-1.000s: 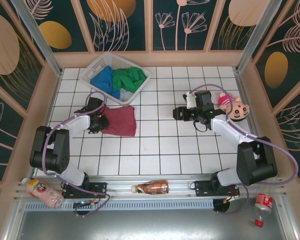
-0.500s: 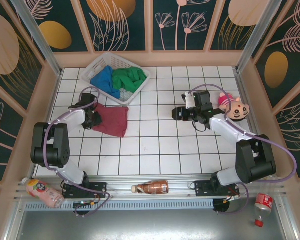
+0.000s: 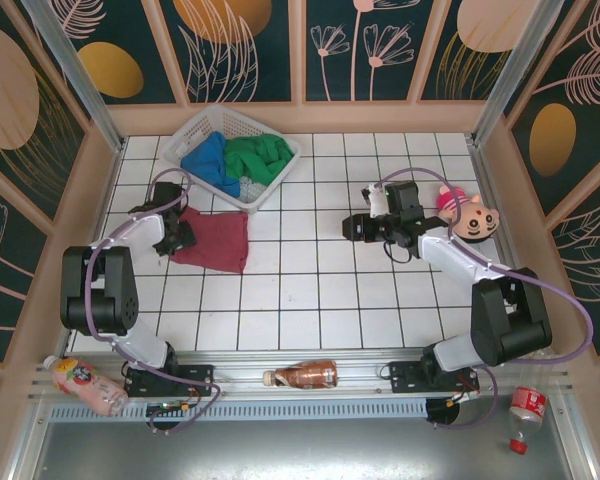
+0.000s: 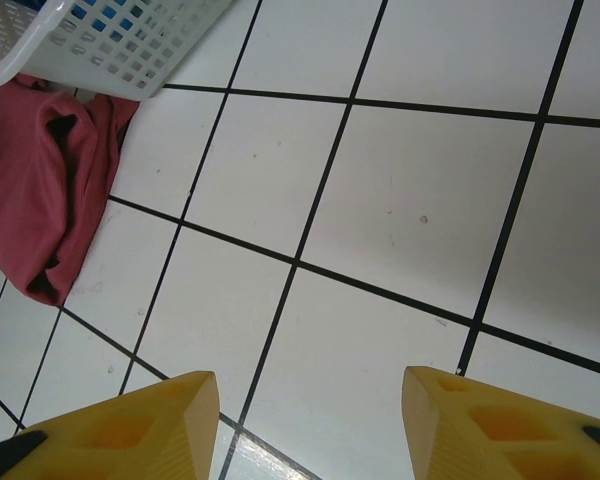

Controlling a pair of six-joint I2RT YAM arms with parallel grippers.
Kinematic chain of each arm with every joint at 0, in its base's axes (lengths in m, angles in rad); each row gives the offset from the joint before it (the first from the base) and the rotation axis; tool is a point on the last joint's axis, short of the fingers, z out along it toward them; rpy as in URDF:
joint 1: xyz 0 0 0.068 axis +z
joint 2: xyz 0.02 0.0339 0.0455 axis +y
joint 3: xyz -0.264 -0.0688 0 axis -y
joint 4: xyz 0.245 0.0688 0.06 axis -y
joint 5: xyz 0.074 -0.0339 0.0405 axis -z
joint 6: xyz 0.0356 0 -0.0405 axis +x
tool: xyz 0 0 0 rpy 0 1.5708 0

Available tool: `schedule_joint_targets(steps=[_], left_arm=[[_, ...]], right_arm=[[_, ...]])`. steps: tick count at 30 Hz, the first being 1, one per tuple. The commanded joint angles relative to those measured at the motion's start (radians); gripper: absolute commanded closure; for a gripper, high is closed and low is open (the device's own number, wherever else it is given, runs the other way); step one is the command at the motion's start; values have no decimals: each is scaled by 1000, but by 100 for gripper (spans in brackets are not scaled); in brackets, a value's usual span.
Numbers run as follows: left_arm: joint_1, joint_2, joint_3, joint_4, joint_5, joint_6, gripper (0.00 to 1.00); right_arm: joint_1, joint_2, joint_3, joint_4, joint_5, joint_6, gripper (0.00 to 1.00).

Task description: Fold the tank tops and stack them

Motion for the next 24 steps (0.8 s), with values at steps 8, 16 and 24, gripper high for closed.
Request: schedule_joint_targets(steps=[8, 16, 24], left_arm=[[-23, -92, 271, -89, 239, -18, 32], [-130, 147, 551, -41, 284, -17, 30], [-192, 394, 780, 42, 359, -72, 29]], right_arm=[[4, -65, 49, 24, -15, -10, 38], [19, -67, 95, 54, -25, 14, 21], [20, -72, 100, 38, -12, 17, 8]])
